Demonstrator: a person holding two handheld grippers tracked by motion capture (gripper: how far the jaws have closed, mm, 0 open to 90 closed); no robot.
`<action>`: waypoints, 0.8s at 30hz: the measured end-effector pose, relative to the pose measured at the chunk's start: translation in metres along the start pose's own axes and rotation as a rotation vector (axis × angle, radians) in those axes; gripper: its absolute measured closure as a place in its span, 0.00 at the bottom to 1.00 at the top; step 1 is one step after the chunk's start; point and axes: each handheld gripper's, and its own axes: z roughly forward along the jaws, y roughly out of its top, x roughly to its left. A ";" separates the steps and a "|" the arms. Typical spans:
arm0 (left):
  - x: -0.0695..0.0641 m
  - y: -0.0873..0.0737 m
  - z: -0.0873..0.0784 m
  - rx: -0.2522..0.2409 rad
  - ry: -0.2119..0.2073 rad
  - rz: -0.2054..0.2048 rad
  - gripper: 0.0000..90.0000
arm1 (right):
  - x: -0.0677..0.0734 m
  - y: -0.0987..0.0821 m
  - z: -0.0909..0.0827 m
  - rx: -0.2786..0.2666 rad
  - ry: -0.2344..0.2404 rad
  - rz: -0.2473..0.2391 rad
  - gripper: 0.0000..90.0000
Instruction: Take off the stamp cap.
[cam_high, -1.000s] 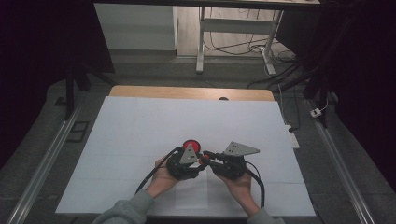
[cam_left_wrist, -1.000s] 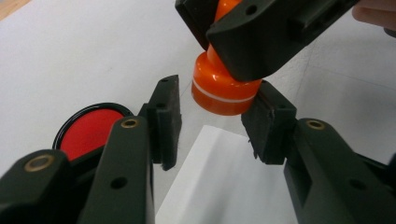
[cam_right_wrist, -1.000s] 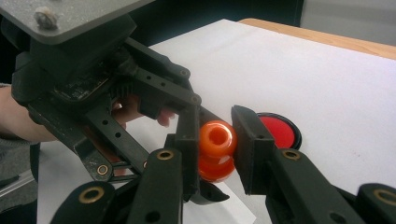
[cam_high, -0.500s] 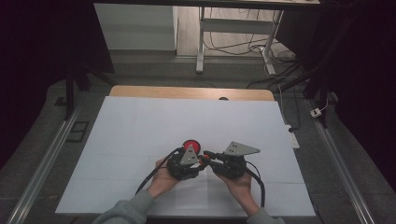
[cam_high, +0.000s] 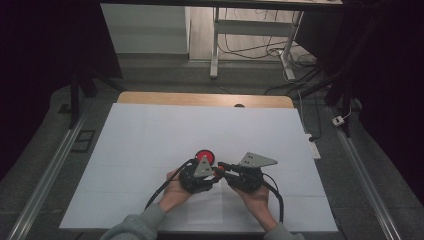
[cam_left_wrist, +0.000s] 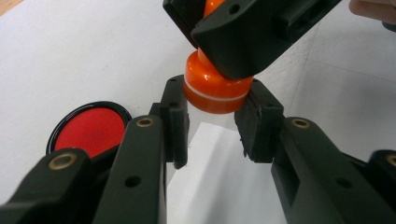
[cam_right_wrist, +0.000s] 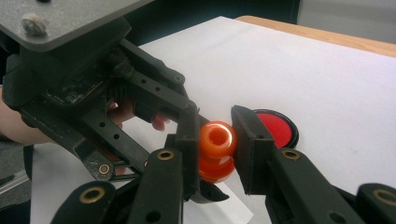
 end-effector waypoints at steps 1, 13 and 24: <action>0.000 0.000 0.000 0.000 0.001 0.000 0.73 | 0.000 0.000 0.000 -0.002 -0.002 0.000 0.80; -0.001 0.000 0.002 0.012 0.011 0.006 0.73 | 0.000 -0.001 0.001 0.004 -0.013 -0.002 0.80; -0.002 -0.006 0.011 0.052 -0.005 -0.006 0.73 | -0.007 0.004 -0.015 -0.069 -0.063 0.028 0.81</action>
